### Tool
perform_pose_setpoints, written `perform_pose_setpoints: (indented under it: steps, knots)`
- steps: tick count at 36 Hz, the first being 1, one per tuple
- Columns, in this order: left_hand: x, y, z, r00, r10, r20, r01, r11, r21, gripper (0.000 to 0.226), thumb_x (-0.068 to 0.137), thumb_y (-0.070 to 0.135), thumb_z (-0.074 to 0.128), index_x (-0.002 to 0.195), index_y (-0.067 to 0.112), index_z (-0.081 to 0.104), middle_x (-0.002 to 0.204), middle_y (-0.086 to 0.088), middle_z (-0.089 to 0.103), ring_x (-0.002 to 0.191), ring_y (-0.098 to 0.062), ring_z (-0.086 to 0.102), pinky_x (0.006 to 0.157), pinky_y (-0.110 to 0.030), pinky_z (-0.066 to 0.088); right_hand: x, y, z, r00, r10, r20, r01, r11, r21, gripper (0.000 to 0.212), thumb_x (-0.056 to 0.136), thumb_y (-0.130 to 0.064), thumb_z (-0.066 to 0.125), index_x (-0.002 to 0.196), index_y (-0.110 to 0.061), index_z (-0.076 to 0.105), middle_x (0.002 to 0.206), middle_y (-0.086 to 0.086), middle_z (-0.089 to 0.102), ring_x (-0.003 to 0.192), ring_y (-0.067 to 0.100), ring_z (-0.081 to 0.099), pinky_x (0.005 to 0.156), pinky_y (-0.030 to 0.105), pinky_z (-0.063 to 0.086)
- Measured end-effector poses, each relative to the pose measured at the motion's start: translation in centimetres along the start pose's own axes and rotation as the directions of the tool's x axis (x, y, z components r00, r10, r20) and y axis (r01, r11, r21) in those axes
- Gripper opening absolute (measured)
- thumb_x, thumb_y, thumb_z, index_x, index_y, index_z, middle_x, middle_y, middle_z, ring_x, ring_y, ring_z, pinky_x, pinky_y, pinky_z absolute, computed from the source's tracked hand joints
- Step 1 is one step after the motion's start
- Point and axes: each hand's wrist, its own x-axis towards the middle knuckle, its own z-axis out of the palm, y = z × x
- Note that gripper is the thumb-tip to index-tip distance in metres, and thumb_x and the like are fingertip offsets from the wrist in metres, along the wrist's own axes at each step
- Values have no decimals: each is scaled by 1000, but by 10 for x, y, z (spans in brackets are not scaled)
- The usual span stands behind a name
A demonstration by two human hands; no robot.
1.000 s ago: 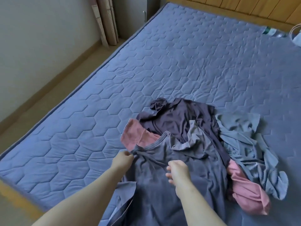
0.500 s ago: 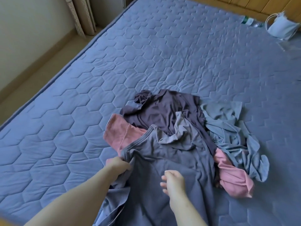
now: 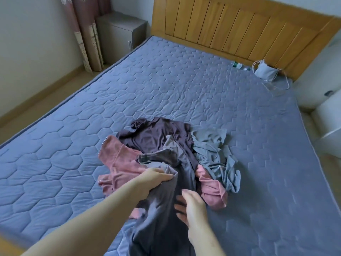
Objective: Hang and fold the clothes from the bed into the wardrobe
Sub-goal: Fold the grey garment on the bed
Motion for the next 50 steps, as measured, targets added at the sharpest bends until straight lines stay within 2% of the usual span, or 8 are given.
perform_pose_setpoints:
  steps: [4, 12, 21, 25, 28, 34, 43, 50]
  knots:
    - [-37, 6, 64, 994, 71, 81, -82, 985, 150, 44, 86, 22, 65, 46, 21, 45, 47, 7, 45, 44, -5, 42, 46, -15, 33, -27, 3, -49, 1000, -11, -1, 11, 990, 142, 17, 95, -28, 49, 92, -20, 64, 83, 0, 72, 70, 18, 66, 59, 26, 45]
    - [-89, 6, 140, 974, 79, 211, -108, 985, 134, 30, 91, 8, 55, 62, 17, 59, 45, 5, 50, 40, -7, 43, 41, -14, 34, -68, 8, -125, 998, -66, -13, 67, 950, 306, 21, 95, -12, 49, 85, -7, 67, 69, 8, 71, 63, 22, 64, 49, 20, 45]
    - [-116, 8, 178, 949, 162, 269, -177, 984, 33, 53, 88, -19, 25, 118, 5, 61, 118, -29, 58, 105, -37, 57, 103, -48, 41, -84, 15, -158, 988, -156, 1, 151, 961, 231, 26, 89, 1, 51, 71, -7, 67, 62, 9, 66, 65, 24, 60, 61, 28, 46]
    - [-127, 13, 184, 954, 160, 255, -197, 972, 127, 51, 90, -14, 31, 118, 16, 62, 92, -17, 61, 68, -22, 59, 65, -28, 54, -82, 17, -162, 979, -205, 3, 201, 962, 183, 38, 89, 5, 47, 59, -7, 67, 63, 13, 64, 63, 23, 57, 57, 26, 44]
    - [-135, 16, 178, 956, 173, 235, -231, 940, 251, 57, 87, -16, 27, 111, 21, 64, 65, -5, 47, 31, -8, 37, 32, -16, 25, -82, 17, -161, 977, -212, -13, 211, 965, 153, 27, 89, 3, 48, 73, -2, 69, 65, 12, 64, 63, 20, 55, 53, 22, 43]
    - [-137, 32, 179, 916, 330, 230, -401, 793, 459, 36, 91, -8, 38, 96, 21, 58, 78, 9, 46, 66, -7, 43, 50, -9, 33, -80, 0, -148, 973, -226, -52, 232, 954, 191, 27, 90, 2, 39, 87, -1, 66, 94, 23, 67, 91, 32, 62, 89, 40, 50]
    - [-112, 53, 173, 788, 607, -106, -474, 708, 524, 69, 84, 25, 68, 139, 33, 27, 118, -1, 33, 102, -13, 45, 83, -18, 33, -72, -45, -160, 970, -236, -57, 242, 931, 272, 23, 93, -13, 39, 80, -8, 57, 84, 13, 61, 78, 29, 58, 83, 40, 47]
    - [-108, 70, 165, 870, 490, 51, -493, 868, 63, 14, 94, 22, 55, 90, 9, 56, 83, -9, 52, 76, -16, 47, 70, -25, 37, -79, -70, -166, 968, -251, -12, 237, 899, 369, 32, 90, -12, 36, 71, -5, 61, 70, 14, 64, 70, 27, 59, 69, 34, 48]
